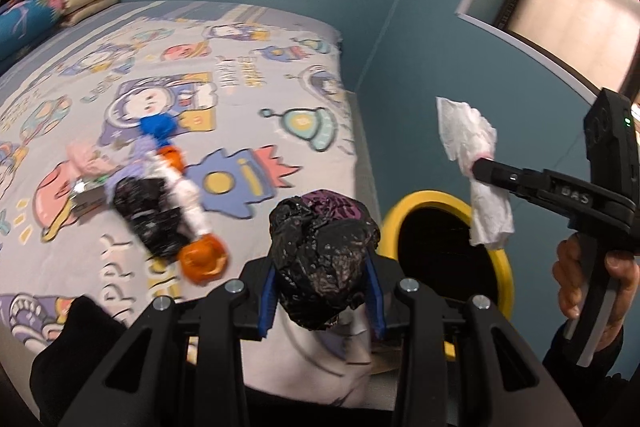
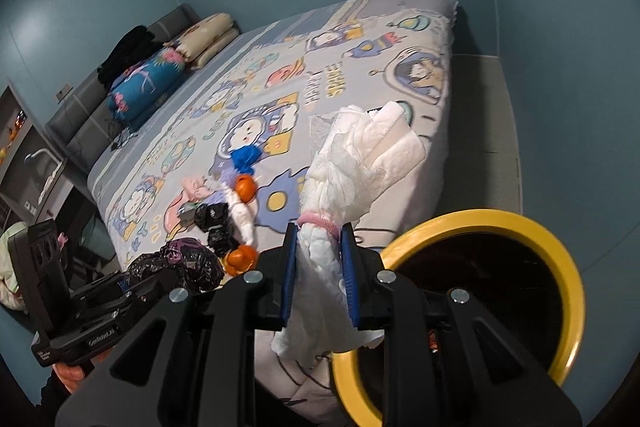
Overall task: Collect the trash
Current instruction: 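Carry the black bag and white tissue over the bin with both tools, then open both tools to drop the bag and tissue into the bin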
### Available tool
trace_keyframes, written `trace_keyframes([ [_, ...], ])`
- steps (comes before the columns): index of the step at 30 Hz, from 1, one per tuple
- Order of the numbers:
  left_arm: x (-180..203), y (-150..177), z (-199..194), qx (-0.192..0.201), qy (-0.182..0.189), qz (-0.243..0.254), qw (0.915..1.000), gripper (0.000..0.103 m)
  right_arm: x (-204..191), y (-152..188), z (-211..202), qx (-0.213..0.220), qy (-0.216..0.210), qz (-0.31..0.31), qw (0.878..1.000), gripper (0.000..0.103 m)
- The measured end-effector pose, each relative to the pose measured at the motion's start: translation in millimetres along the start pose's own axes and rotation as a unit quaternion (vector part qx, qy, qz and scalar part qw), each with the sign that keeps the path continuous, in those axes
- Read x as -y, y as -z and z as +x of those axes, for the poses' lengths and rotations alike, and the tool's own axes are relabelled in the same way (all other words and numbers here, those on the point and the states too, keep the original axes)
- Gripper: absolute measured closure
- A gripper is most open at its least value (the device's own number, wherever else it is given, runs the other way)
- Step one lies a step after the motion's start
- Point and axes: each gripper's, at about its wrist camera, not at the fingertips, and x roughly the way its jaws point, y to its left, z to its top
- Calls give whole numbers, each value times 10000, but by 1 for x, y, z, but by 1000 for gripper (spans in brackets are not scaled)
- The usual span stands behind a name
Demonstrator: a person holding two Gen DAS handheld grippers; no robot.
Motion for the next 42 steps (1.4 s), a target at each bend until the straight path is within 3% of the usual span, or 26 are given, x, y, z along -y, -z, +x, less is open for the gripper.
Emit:
trace_keyframes([
  [7,45,-4,18,-150,309,462,9983,70,31,-3,-10,95,183,298,9993,83],
  [18,88,0,44,-467,687,795,9934,69,73,3,-13,90,414,713,9966,83],
  [42,127,31,98,-1118,950,1093,9831,68,126,29,19,-429,541,1180,9906,82],
])
